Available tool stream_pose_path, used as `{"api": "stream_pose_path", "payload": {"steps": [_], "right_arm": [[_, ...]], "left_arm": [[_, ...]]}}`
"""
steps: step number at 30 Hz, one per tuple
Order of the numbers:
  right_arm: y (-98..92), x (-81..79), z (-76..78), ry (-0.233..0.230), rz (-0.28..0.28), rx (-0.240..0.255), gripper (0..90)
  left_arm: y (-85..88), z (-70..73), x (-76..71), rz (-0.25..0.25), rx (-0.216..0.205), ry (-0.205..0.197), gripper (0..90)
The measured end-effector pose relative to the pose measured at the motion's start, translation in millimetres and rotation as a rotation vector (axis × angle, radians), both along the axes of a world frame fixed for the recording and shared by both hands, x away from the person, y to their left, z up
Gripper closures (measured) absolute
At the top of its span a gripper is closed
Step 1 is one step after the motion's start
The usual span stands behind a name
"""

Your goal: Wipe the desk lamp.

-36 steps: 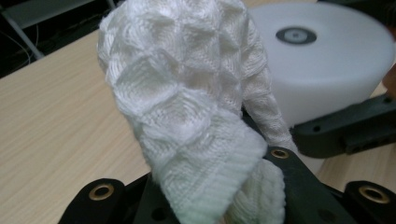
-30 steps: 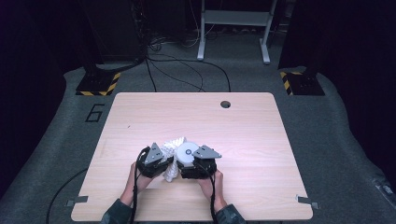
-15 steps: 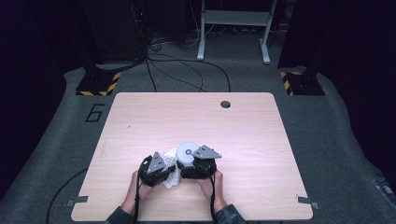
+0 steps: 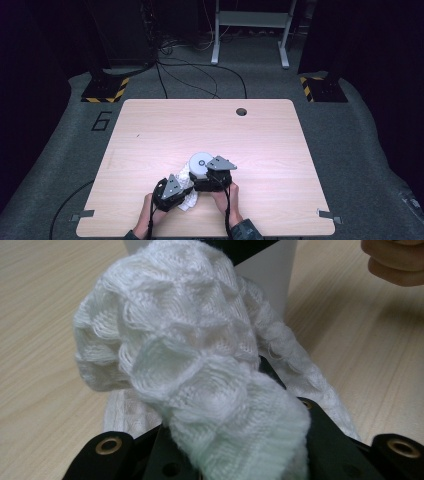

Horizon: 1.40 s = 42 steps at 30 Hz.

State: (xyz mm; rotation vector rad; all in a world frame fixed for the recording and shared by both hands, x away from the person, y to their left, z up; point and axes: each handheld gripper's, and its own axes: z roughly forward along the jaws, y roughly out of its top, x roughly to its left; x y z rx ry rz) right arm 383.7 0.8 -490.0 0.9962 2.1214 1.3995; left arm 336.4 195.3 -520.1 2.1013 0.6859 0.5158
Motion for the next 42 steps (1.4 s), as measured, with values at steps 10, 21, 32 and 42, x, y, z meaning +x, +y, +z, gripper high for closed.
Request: {"api": "stream_pose_path", "payload": {"steps": [10,21,32,42], "right_arm": [[-0.4,-0.2,-0.5,0.000,0.003,-0.002,7.5],[-0.6,-0.8,-0.8,0.003,0.003,-0.003,7.5],[-0.8,-0.4,-1.2,0.000,0.007,-0.006,7.5],[-1.2,-0.1,-1.3,-0.002,0.009,-0.013,7.5]], "left_arm": [[-10.8,-1.8,-8.5,-0.059,-0.025,0.011,77.6],[-3.4,-1.7,-4.2,-0.068,-0.074,0.035,78.1],[13.5,1.1,11.0,-0.014,-0.093,0.041,78.1],[24.6,10.9,33.3,0.015,-0.124,0.049,78.0]]}}
